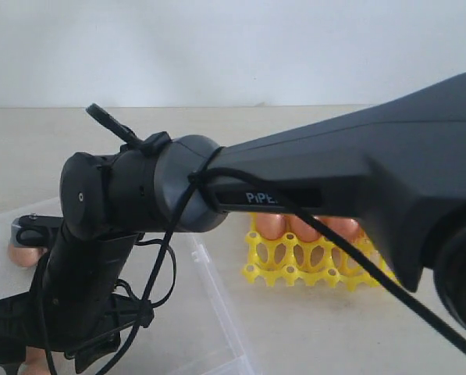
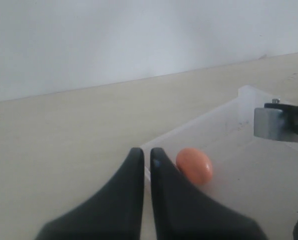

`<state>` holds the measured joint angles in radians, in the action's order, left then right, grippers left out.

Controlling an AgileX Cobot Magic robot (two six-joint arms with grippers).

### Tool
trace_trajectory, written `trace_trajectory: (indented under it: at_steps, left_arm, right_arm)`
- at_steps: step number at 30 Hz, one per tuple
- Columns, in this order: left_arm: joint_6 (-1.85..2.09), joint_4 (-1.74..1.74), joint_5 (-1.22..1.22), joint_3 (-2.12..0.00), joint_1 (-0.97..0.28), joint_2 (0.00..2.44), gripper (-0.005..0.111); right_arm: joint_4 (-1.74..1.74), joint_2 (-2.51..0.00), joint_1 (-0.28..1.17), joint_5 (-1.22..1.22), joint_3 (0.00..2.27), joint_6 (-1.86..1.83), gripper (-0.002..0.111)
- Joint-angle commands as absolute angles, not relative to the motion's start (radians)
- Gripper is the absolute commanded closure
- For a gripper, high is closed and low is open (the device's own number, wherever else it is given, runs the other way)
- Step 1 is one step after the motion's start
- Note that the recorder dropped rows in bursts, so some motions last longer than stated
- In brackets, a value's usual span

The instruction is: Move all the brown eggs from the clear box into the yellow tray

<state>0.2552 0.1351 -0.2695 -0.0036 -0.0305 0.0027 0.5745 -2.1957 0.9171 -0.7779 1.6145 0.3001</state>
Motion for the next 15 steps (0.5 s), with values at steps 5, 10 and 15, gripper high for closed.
trace_trajectory:
  at_steps: [5, 10, 15]
  left_arm:
    - [0.255, 0.142, -0.262, 0.000, -0.034, 0.000, 0.103]
    - [0.255, 0.142, -0.262, 0.000, -0.034, 0.000, 0.103]
    - [0.255, 0.142, -0.262, 0.000, -0.034, 0.000, 0.103]
  right_arm:
    - [0.588, -2.225, 0.954, -0.753, 1.618, 0.304, 0.050]
    - [0.585, -2.225, 0.986, -0.703, 1.618, 0.304, 0.050]
    - [0.521, -2.233, 0.986, -0.708, 1.618, 0.343, 0.050]
